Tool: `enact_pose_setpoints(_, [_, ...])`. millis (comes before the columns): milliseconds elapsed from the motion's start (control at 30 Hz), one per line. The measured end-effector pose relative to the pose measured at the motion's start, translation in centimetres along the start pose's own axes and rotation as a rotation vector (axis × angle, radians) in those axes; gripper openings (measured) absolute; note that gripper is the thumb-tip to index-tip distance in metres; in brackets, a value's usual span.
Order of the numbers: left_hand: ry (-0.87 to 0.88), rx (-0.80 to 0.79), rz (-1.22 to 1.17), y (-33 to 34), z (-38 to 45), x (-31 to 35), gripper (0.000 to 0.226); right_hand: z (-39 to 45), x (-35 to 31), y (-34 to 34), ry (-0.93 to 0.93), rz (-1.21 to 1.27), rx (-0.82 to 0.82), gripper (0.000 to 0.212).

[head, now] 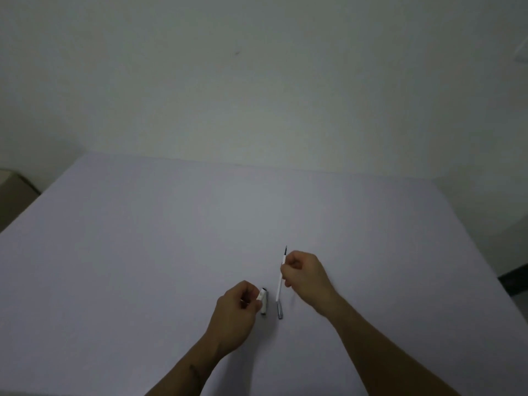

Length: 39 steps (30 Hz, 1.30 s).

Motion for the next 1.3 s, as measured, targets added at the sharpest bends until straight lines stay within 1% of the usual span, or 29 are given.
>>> enact_pose_setpoints(133, [0.043, -0.029, -0.008, -0.5, -0.1, 0.3, 0.004, -0.9, -2.3, -0.2, -0.076, 0.077, 0.115, 0.014])
enact_pose_setpoints(233, [0.07, -0.037, -0.012, -1.2, -0.4, 0.1, 0.005, -1.7, -3.1, 0.4, -0.089, 0.083, 0.182, 0.013])
enact_pose_setpoints(400, [0.082, -0.058, -0.021, -2.1, -1.1, -0.7, 0.004, -2.6, -2.6, 2.5, -0.042, 0.078, 0.213, 0.012])
enact_pose_setpoints(500, [0.09, -0.063, -0.027, -2.7, -1.4, -1.1, 0.006, -3.0, -3.0, 3.3, -0.046, 0.081, 0.23, 0.011])
enact_pose_setpoints(567, [0.103, -0.063, -0.029, -3.1, -1.4, -1.2, 0.007, -3.3, -3.5, 4.1, -0.053, 0.078, 0.201, 0.01])
enact_pose_setpoints(733, [0.116, -0.078, -0.07, -4.2, -0.9, -1.6, 0.011, -3.1, -3.3, 6.5, -0.023, -0.027, 0.018, 0.007])
enact_pose_setpoints(867, [0.113, -0.059, -0.112, -4.8, -0.6, -1.9, 0.013, -3.3, -2.6, 6.6, -0.026, 0.002, 0.008, 0.008])
enact_pose_setpoints(933, [0.123, -0.055, -0.131, -4.9, -0.5, -1.8, 0.012, -3.2, -1.5, 6.0, 0.037, -0.003, 0.059, 0.011])
enact_pose_setpoints(1000, [0.127, -0.04, -0.149, -5.0, -0.4, -2.0, 0.01, -3.0, 0.1, 5.1, 0.12, -0.044, 0.136, 0.018])
enact_pose_setpoints(1100, [0.106, -0.014, -0.17, -5.2, -0.5, -2.7, 0.008, -2.6, 3.2, 3.7, 0.24, -0.216, 0.198, 0.028])
enact_pose_setpoints(1200, [0.066, -0.041, -0.173, -4.7, -0.7, -3.4, 0.01, -2.1, 5.8, 3.7, 0.352, -0.319, 0.158, 0.03])
enact_pose_setpoints(1300, [0.048, -0.072, -0.145, -4.3, -0.9, -3.8, 0.011, -1.6, 6.8, 5.0, 0.377, -0.393, 0.115, 0.028])
Point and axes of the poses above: each hand's wrist, its own z-axis towards the middle knuckle, its own y-axis out of the palm, x = y × z, the point moved 6 cm from there along z, towards the middle knuckle, and after that the axes turned 9 degrees about -x, right-handed, at the moved point
